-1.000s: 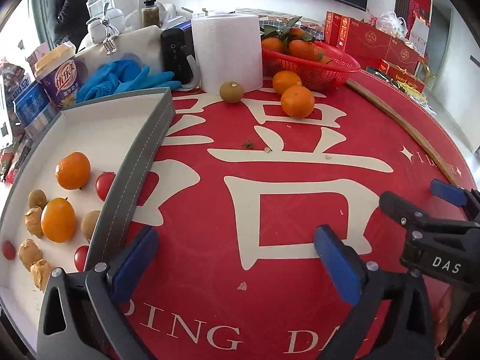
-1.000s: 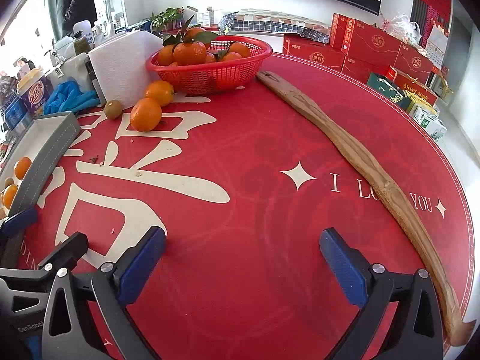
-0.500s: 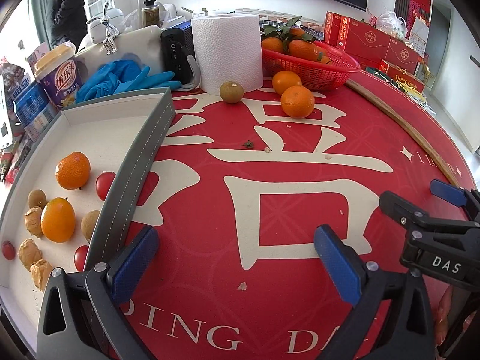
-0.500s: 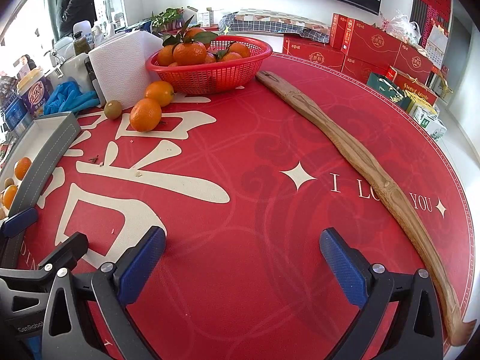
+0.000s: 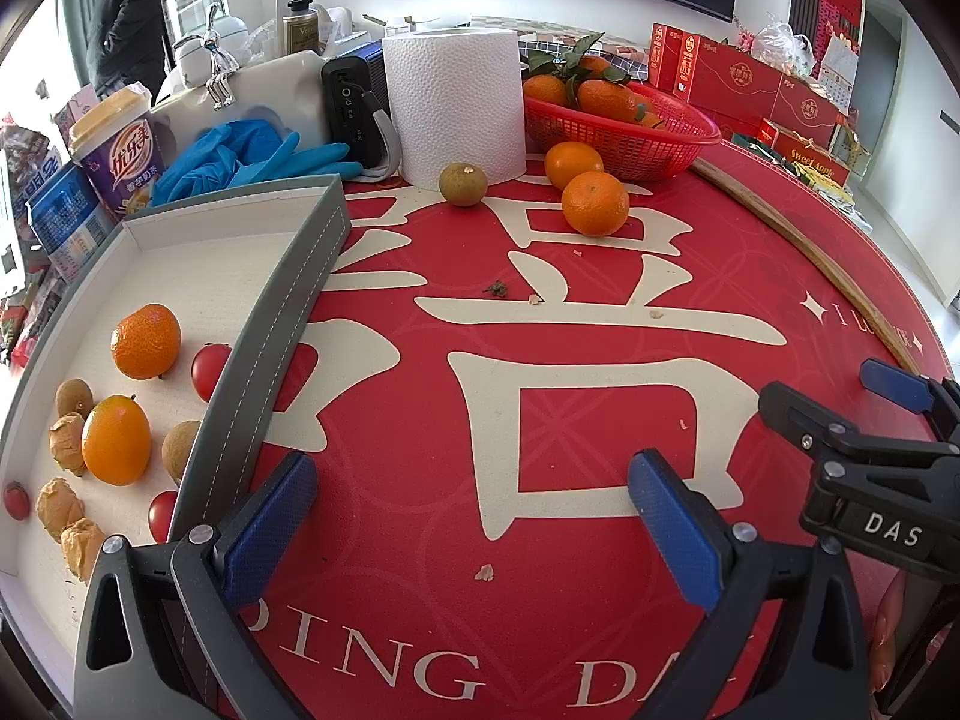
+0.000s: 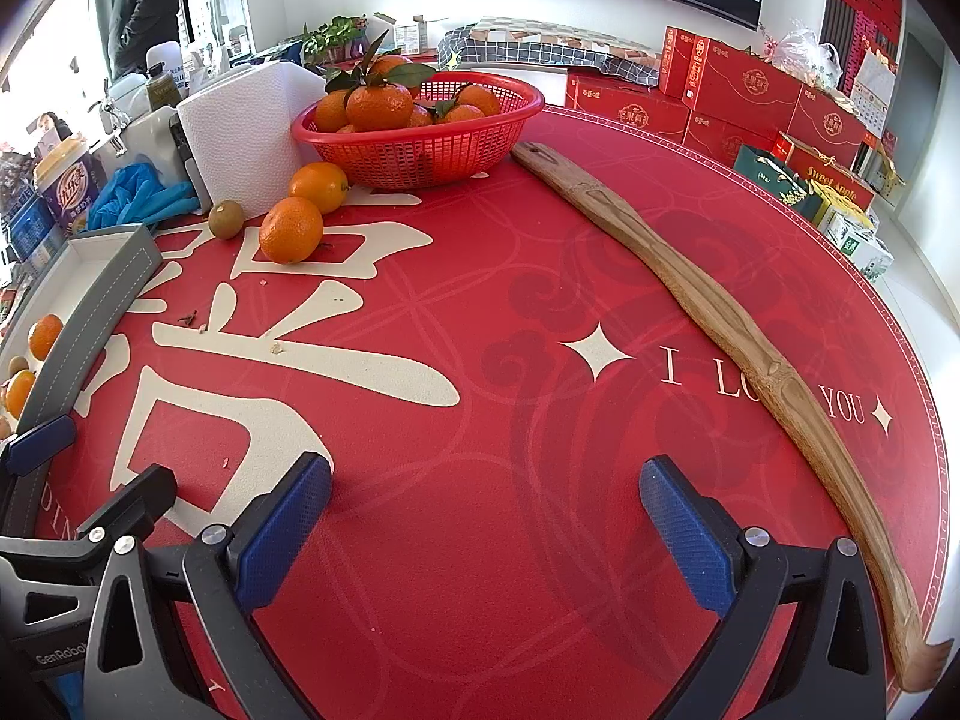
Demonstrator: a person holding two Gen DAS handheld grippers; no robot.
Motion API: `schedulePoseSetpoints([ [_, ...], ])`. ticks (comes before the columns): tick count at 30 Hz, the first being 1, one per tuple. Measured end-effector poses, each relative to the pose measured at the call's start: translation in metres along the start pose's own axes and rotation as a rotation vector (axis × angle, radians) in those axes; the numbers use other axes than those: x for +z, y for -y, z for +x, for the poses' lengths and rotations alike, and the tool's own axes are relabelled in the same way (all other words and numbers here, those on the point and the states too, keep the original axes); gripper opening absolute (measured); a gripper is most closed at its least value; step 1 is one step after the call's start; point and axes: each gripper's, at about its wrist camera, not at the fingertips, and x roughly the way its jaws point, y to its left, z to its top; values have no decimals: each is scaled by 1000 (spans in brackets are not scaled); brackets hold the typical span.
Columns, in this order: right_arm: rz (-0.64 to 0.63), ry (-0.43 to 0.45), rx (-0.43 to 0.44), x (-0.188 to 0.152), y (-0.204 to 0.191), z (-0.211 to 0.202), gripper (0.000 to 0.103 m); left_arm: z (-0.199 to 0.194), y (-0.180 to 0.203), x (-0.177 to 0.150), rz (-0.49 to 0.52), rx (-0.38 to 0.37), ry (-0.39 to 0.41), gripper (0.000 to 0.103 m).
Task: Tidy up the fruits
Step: 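Move both open grippers away from the tray toward the loose fruit on the table, then grasp the kiwi beside the paper towel roll with the left gripper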
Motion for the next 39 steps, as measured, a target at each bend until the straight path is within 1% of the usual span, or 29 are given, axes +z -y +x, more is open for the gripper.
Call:
schedulePoseSetpoints([
  [31, 1, 0, 0, 0, -1, -1, 103, -1, 0, -1, -3, 1, 2, 103],
  [33, 1, 0, 0, 0, -1, -1, 103, -1, 0, -1, -17, 6, 8, 103],
  [35, 1, 0, 1, 0, -1, -1, 103, 1, 0, 3, -18, 4, -21, 103],
  [37, 1, 0, 0, 0, -1, -1, 103, 2, -1, 12, -16, -4, -60, 97],
  [39, 1, 0, 0, -1, -1, -1, 103, -6, -4, 22, -27, -1, -37, 95],
])
